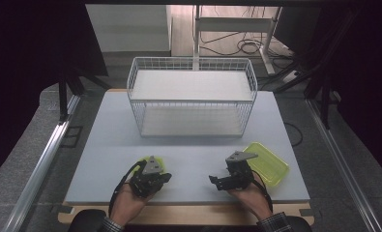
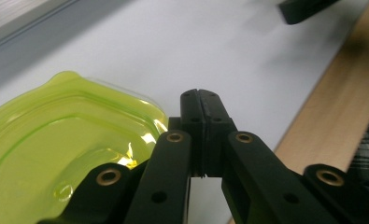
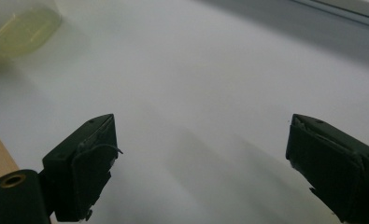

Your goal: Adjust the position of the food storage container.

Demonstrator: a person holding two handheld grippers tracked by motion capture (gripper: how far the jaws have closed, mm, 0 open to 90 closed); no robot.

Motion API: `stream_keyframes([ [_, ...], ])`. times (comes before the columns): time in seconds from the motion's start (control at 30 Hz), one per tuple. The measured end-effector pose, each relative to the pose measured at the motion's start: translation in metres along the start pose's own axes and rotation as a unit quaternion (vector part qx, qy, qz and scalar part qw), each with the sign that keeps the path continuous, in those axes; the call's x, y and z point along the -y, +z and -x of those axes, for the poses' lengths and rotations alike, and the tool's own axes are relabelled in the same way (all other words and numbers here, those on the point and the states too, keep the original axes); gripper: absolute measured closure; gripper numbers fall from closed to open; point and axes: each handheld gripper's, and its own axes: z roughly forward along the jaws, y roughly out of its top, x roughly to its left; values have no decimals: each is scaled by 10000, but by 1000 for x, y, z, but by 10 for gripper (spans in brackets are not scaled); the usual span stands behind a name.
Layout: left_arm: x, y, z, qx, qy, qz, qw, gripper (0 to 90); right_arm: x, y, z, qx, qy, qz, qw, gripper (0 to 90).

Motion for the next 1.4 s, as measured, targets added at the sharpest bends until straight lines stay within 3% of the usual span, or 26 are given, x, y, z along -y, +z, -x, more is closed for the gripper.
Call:
stream_keyframes([
  [0.37,13,-15,-31,-347,-322,-38,9989,900,0,1,0,-30,103,-45,9999,96],
  [0.67,20,-18,-55,-581,-595,-30,9965,900,0,1,1,-147,93,-167,9997,161],
  [0.83,20,-20,-55,-576,-615,58,9964,900,-2,-2,0,-155,59,-120,9998,191],
  [0.97,17,-20,-46,-412,-539,215,9975,897,-5,-8,-2,-152,34,-6,9999,229],
  [1.07,14,-14,-31,-199,-383,282,9987,880,-8,-20,0,14,40,150,9999,312],
  [1.13,12,-8,-21,-110,-233,271,9993,879,-10,-28,3,87,35,192,9998,487],
  [1.2,11,-4,-15,-37,-136,271,9995,878,-10,-31,5,130,26,189,9997,529],
  [1.27,11,-1,-12,8,-99,272,9996,876,-9,-43,14,252,73,273,9993,692],
  [1.3,12,0,-11,34,-99,280,9996,876,-9,-43,14,252,73,273,9993,692],
  [1.33,14,3,-11,56,-86,253,9996,864,-8,-53,23,375,137,350,9986,772],
  [1.4,14,4,-11,41,-74,239,9997,857,-8,-57,26,408,180,366,9983,797],
])
